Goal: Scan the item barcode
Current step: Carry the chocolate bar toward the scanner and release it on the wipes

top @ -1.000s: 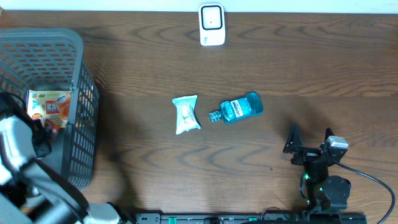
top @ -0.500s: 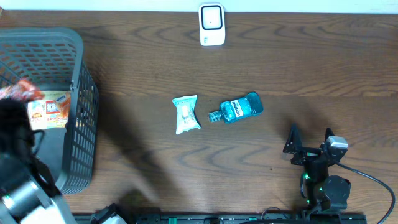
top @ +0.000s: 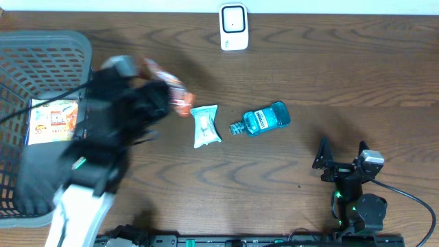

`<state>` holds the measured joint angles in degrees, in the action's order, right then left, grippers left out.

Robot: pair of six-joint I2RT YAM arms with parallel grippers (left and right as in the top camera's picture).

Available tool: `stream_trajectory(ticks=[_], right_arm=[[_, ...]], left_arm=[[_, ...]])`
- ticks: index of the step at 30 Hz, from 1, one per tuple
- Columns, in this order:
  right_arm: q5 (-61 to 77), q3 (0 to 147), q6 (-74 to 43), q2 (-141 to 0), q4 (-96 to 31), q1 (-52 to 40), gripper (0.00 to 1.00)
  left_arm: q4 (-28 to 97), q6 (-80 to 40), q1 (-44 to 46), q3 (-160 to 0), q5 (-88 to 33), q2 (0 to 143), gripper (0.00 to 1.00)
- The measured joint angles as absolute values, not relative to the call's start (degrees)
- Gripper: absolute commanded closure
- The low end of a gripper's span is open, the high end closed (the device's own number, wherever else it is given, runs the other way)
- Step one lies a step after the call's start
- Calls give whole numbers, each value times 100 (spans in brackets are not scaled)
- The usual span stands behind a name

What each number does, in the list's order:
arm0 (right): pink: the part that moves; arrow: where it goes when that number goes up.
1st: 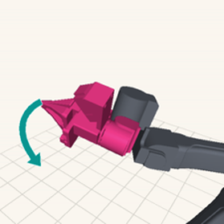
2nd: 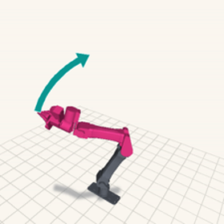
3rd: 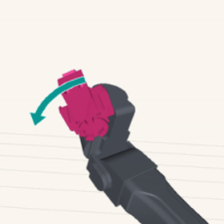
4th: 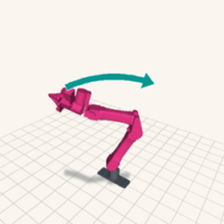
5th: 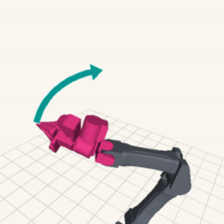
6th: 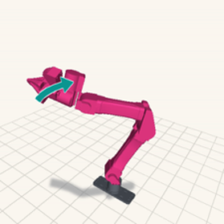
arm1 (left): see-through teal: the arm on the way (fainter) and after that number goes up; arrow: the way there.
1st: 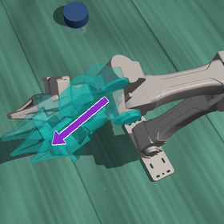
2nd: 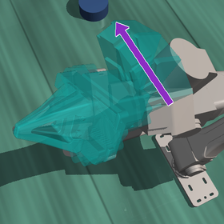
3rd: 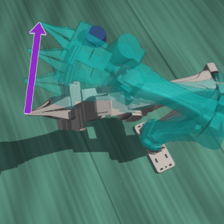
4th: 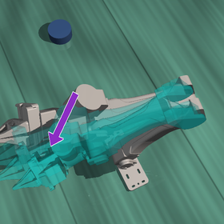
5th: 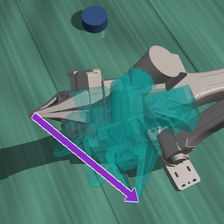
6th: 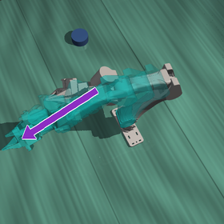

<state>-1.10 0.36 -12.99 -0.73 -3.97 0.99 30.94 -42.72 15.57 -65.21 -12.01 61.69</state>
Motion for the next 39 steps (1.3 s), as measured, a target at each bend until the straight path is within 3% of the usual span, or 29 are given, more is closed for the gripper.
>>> stream_trajectory(ticks=[6, 16, 19, 21, 22, 32, 39], right_arm=[[-110, 36, -1299, -71, -399, 99, 1], [-110, 36, -1299, -71, -399, 99, 1], [-110, 36, -1299, -71, -399, 99, 1], [-110, 36, -1299, -71, -399, 99, 1], [-110, 36, -1299, -71, -399, 99, 1], [-110, 36, -1299, -71, -399, 99, 1], [-110, 36, -1299, -71, -399, 99, 1]], left_arm=[[3098, -4246, 2788, -6486, -434, 7813, 93], [3076, -4458, 3028, -6447, -93, 9802, 90], [3085, -4504, 3028, -6418, -91, 9900, 29], [3076, -4501, 3028, -6418, -89, 9848, 6], [3083, -4501, 3028, -6418, -89, 9795, 2], [3317, -3795, 3028, -6438, 75, 8123, 2], [3559, -3105, 2919, -6689, 1549, 6383, 2]])
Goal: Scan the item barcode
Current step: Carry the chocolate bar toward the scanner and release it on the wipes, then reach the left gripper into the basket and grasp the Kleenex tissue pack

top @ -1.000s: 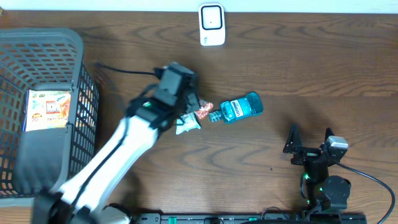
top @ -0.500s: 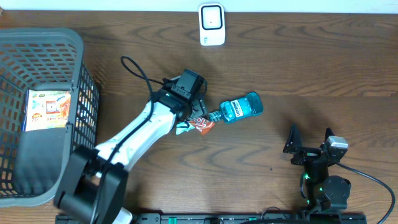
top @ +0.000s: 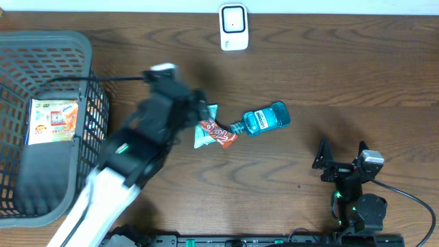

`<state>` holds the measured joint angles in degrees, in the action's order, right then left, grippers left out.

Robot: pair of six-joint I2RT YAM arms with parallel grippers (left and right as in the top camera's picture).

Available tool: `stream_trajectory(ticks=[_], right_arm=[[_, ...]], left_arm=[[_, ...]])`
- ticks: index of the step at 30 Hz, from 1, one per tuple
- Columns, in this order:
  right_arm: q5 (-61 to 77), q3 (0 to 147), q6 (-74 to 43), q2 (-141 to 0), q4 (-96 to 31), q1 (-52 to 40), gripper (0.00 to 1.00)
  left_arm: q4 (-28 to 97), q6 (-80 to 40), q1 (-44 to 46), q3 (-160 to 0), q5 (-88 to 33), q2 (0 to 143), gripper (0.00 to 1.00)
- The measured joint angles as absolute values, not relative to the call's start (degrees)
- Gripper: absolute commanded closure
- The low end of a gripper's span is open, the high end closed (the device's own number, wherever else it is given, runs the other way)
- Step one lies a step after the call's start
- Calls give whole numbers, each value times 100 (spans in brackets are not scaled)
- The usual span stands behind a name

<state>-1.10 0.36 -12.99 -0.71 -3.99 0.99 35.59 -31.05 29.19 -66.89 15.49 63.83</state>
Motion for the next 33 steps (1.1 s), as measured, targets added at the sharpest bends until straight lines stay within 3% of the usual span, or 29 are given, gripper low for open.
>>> stream_trajectory(ticks=[5, 11, 16, 22, 33], right_arm=[[-110, 36, -1299, -71, -399, 99, 1], [-110, 36, -1299, -71, -397, 99, 1], [-110, 36, -1299, -71, -397, 99, 1], [-113, 36, -1299, -71, -397, 99, 1], [-113, 36, -1299, -71, -397, 99, 1]], left_arm=[[3557, -2961, 2158, -6818, 2764, 5223, 2], [3573, -2818, 388, -6820, 3295, 4762, 2], [3618, -2263, -1295, -6825, 2305, 5424, 2], [3642, -2008, -2497, -6823, 1227, 6932, 2], [3395, -1553, -2808, -6823, 64, 9177, 2]])
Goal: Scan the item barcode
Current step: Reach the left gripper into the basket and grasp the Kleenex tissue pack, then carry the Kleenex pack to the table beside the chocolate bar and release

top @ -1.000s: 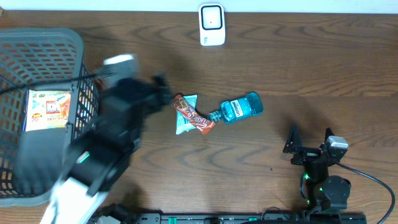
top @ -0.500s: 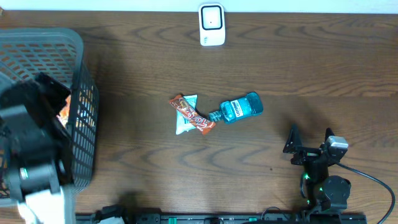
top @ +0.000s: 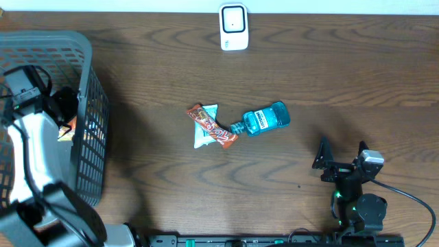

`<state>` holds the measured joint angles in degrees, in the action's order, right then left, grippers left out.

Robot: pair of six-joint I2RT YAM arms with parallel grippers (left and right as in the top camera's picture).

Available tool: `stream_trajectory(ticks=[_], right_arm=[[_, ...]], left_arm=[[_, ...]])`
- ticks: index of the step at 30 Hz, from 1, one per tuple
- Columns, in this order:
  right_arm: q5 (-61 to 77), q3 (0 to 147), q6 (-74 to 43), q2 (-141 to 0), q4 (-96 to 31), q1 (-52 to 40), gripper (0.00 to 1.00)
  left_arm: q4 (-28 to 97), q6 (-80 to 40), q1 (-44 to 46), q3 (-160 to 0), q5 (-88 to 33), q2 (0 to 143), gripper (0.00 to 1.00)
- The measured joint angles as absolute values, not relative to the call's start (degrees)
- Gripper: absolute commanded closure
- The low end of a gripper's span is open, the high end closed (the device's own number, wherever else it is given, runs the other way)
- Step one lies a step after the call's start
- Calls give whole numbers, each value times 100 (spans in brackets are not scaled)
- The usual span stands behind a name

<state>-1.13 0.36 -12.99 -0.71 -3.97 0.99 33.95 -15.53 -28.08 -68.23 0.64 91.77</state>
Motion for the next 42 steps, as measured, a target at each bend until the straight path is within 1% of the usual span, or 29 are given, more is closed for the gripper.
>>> stream_trajectory(ticks=[10, 11, 13, 15, 16, 17, 19, 20, 21, 25, 28, 32, 37, 42], right_arm=[[-110, 36, -1299, -71, -399, 99, 1], [-110, 36, -1299, -71, -399, 99, 1], [-110, 36, -1299, -71, -399, 99, 1], [-110, 36, -1299, -71, -399, 99, 1], [-110, 36, -1299, -71, -399, 99, 1], [-110, 36, -1299, -71, -399, 99, 1], [-110, 36, -1299, -71, -399, 99, 1], [-110, 36, -1299, -71, -399, 99, 1], [-110, 36, -1299, -71, -399, 99, 1], [-110, 36, -1299, -71, -399, 99, 1], [-110, 36, -1299, -71, -399, 99, 1], [-110, 36, -1299, -71, -399, 99, 1], [-108, 36, -1299, -71, -401, 99, 1], [-110, 36, -1297, -71, -401, 99, 1]], left_arm=[[3188, -1350, -2808, -6823, -99, 10173, 1], [3186, -1345, -2808, -6823, -102, 10195, 4], [3183, -1356, -2808, -6823, -110, 10200, 18], [3183, -1358, -2808, -6823, -139, 10200, 28], [3183, -1339, -2808, -6823, -169, 10200, 30], [3181, -1330, -2808, -6823, -202, 10200, 36], [3186, -1356, -2808, -6823, -287, 10200, 52], [3190, -1343, -2808, -6823, -320, 10200, 58], [3194, -1337, -2808, -6823, -336, 10200, 61], [3269, -1308, -2808, -6823, -381, 10200, 62], [3367, -1308, -2808, -6823, -403, 10149, 65], [3457, -1313, -2808, -6823, -425, 9749, 65], [3426, -1490, -2808, -6820, -438, 8346, 65], [3680, -2222, -2801, -6827, -489, 6532, 66]])
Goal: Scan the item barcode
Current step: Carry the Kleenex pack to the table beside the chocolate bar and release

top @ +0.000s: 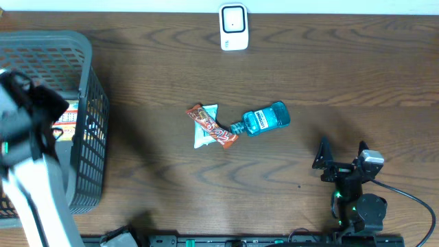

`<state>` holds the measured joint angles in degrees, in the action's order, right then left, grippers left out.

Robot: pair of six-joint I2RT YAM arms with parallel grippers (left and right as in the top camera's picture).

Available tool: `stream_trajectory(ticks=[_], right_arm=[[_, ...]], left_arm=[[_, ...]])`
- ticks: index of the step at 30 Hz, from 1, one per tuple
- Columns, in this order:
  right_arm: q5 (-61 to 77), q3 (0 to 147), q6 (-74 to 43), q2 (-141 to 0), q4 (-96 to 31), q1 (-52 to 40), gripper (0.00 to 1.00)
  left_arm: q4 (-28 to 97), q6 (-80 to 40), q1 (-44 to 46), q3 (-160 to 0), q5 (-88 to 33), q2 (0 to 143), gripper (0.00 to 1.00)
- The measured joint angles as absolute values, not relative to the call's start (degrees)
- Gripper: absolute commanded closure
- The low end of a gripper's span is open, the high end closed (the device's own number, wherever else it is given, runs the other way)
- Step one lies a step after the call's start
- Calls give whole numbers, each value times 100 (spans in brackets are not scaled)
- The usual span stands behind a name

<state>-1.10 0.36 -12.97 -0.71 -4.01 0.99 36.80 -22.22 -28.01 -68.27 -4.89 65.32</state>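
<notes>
The white barcode scanner (233, 27) stands at the table's far edge. At mid-table an orange-red snack bar (214, 127) lies across a pale teal packet (203, 113), with a blue mouthwash bottle (266, 117) lying just to their right. My left gripper (49, 108) reaches into the grey basket (86, 75) above a box with an orange label (66, 117). It is blurred and its jaws do not show. My right gripper (341, 154) rests open at the near right, holding nothing.
The basket fills the left end of the table and its mesh wall rises between my left arm and the items at mid-table. A cable runs from the right arm's base at the near edge.
My left arm has shifted a little inside the basket and now sits lower over the labelled box. The bar, packet, bottle and right arm have not moved.
My left gripper first carried the snack bar from the basket side toward the middle. It then stood over the teal packet with the bar. Later the bar lay free on the packet and the gripper was back in the basket, where it remains.
</notes>
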Motion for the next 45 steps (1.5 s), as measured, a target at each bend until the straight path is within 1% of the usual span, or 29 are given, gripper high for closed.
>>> stream_trajectory(ticks=[3, 5, 8, 12, 14, 18, 22, 25, 27, 32, 33, 34, 36, 37, 38, 39, 40, 41, 45], right_arm=[[-110, 36, -1299, -71, -399, 99, 1], [-110, 36, -1299, -71, -397, 99, 1], [-110, 36, -1299, -71, -397, 99, 1], [-110, 36, -1299, -71, -399, 99, 1], [-113, 36, -1299, -71, -397, 99, 1], [-110, 36, -1299, -71, -397, 99, 1], [-110, 36, -1299, -71, -399, 99, 1], [-110, 36, -1299, -71, -399, 99, 1], [-110, 36, -1299, -71, -399, 99, 1], [-110, 36, -1299, -71, -399, 99, 1], [-113, 36, -1299, -71, -399, 99, 1], [-110, 36, -1299, -71, -399, 99, 1], [-110, 36, -1299, -71, -399, 99, 1], [-110, 36, -1299, -71, -399, 99, 1], [-110, 36, -1299, -71, -399, 99, 1], [-110, 36, -1299, -71, -399, 99, 1], [-110, 36, -1299, -71, -399, 99, 1], [-110, 36, -1299, -71, -399, 99, 1], [-110, 36, -1299, -71, -399, 99, 1]], left_arm=[[3769, -2644, -2672, -6827, -904, 5634, 66], [3782, -2869, -2386, -6827, -1345, 5194, 66], [3833, -3175, -1653, -6827, -1868, 4831, 66], [3841, -3439, -154, -6810, -2165, 4930, 66], [3824, -3514, 727, -6770, -2154, 5166, 66], [3728, -3607, 2300, -6707, -1573, 5951, 66], [3562, -3627, 3520, -6665, -786, 7153, 66], [3247, -3627, 4130, -6650, -388, 8147, 66], [3030, -3627, 4375, -6635, -252, 8739, 66], [2775, -3741, 4493, -6606, -73, 9845, 65], [2764, -3782, 4473, -6602, -47, 10014, 60], [2764, -3833, 4458, -6600, -32, 10123, 49], [2762, -3955, 4397, -6591, 16, 10259, 39], [2759, -3999, 4386, -6591, 30, 10261, 30], [2746, -4042, 4368, -6591, 40, 10254, 17], [2738, -4058, 4359, -6593, 40, 10254, 7], [2735, -4073, 4359, -6591, 36, 10254, 0], [2735, -4084, 4359, -6593, 34, 10254, 2], [2749, -4091, 4359, -6593, -3, 10254, 2]])
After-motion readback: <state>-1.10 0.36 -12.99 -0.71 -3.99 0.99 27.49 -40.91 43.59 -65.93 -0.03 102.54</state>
